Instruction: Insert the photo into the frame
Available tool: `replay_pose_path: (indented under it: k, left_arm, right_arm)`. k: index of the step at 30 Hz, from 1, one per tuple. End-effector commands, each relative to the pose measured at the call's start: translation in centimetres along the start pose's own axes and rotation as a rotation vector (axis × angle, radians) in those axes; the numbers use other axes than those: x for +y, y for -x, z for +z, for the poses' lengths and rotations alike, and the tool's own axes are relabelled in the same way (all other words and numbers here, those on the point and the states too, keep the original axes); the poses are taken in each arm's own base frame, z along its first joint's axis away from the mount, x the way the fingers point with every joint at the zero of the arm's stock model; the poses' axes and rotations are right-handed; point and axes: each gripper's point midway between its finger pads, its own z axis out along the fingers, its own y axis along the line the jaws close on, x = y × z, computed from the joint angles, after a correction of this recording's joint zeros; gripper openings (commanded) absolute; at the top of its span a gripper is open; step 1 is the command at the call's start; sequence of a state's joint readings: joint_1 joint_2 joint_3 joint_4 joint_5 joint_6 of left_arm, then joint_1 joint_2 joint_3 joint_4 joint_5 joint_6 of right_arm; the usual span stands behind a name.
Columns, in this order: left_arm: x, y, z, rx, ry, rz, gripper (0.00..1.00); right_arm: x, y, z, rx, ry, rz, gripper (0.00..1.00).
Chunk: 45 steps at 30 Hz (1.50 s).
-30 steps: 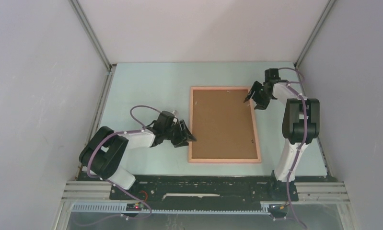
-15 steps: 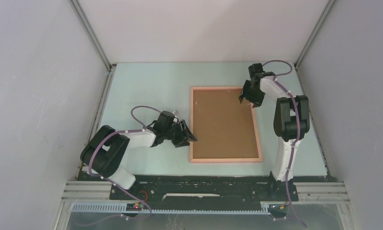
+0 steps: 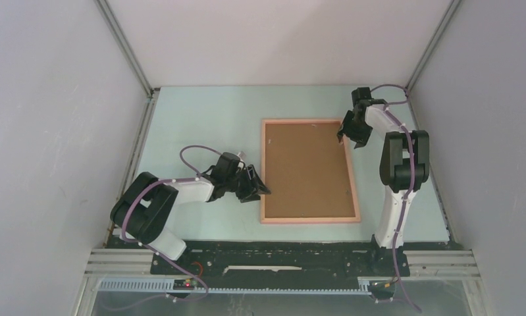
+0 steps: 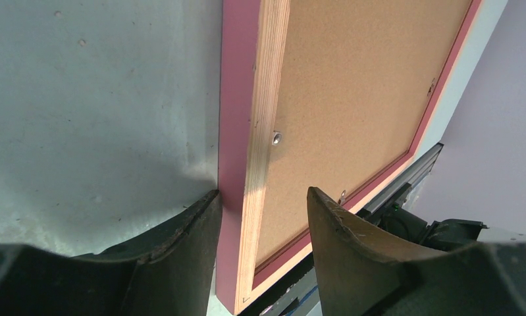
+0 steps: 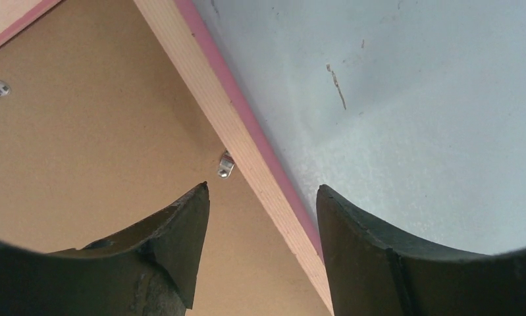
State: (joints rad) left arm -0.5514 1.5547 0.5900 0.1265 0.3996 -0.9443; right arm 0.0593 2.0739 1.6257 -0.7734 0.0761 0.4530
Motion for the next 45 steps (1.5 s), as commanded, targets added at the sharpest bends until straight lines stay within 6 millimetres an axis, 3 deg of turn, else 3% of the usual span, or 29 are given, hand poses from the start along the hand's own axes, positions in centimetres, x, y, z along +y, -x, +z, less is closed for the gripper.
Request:
replay_pose_path:
  k: [1,5,17,25,33,38,42,45]
  left_arm:
    - [-0.3,-0.2,-0.1,0.008,-0.004,0.008,0.58]
    - [-0.3,-0.2,-0.2,0.005,-0.001,0.012,0.58]
    - [-0.4,0.0,-0.2,0.000,-0.001,0.014,0.58]
    - [-0.3,0.0,-0.2,0.000,-0.001,0.015,0.58]
    - [-0.3,0.1,-0.1,0.002,0.000,0.015,0.58]
    - [-0.1,0.2,-0.2,-0.005,0.008,0.020,0.58]
    - [0.4,0.7,-0.6,-0.029,0.023,0.033,0.59]
    - [0.5,1.1,-0.8,-0.050,0.038,0.072,0.60]
  right_arm:
    - [0.6,0.4,1.0,0.001,0.020,0.022,0.67]
    - [0.5,0.3,1.4,0.013,0.008,0.027,0.63]
    - [0.7,0.4,2.5,0.027,-0.018,0.047,0.64]
    - [0.5,0.0,2.3,0.034,-0.030,0.057,0.40]
    - [0.9,-0.4,2.0,0.034,-0.015,0.046,0.40]
    - [1.8,0.9,1.4,0.013,0.025,0.018,0.54]
    - [3.1,3.2,-1.9,-0.051,0.077,-0.040,0.73]
    - [3.5,3.8,-4.9,-0.081,0.113,-0.064,0.78]
